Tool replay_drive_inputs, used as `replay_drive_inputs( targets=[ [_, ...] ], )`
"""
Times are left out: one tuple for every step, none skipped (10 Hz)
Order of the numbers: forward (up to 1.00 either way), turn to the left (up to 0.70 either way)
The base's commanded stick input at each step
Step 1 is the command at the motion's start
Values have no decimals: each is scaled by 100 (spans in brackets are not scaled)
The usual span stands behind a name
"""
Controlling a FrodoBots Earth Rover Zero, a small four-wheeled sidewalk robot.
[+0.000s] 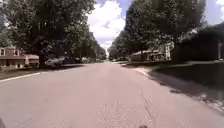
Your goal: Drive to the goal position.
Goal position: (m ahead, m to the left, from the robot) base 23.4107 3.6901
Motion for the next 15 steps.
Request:
replay_drive_inputs(
  targets=[
    [70,0],
    [70,0],
    [70,0],
    [70,0],
    [70,0],
    [70,0],
    [70,0],
    [70,0],
    [70,0],
    [70,0],
    [70,-1],
    [70,-26],
    [70,-21],
    [70,0],
    [70,0]
  ],
)
